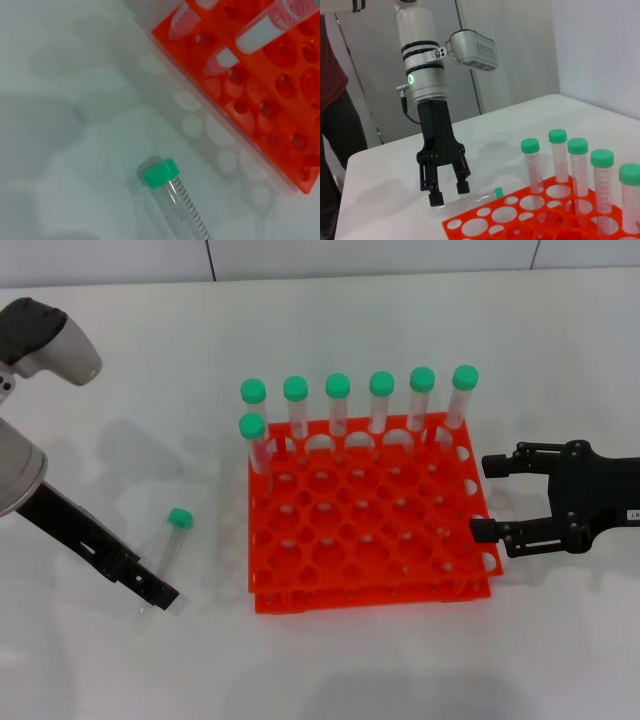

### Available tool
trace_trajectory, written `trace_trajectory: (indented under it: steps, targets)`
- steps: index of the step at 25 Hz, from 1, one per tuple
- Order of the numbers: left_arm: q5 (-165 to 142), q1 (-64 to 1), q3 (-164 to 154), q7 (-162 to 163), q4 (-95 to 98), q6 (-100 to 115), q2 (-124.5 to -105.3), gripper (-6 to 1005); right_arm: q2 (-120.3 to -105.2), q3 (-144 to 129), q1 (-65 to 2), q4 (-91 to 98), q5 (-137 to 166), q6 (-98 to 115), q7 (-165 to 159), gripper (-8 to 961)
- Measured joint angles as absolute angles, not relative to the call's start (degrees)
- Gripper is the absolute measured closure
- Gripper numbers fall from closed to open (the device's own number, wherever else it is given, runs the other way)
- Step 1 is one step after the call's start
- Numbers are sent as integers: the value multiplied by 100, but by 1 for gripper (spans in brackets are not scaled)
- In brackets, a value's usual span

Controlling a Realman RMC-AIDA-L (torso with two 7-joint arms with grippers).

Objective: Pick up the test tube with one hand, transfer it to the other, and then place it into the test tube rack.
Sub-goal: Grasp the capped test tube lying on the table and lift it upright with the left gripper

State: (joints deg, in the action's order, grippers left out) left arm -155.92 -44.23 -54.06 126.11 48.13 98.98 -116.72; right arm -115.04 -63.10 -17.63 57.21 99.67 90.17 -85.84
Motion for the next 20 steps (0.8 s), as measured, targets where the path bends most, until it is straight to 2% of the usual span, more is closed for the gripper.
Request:
trace_trajectory:
  steps: [20]
  targets:
    - [-15640,-4494,-5669,12774,4807,9852,-11660,137,-11504,-6310,-1740,5651,9952,8998,-8505,124]
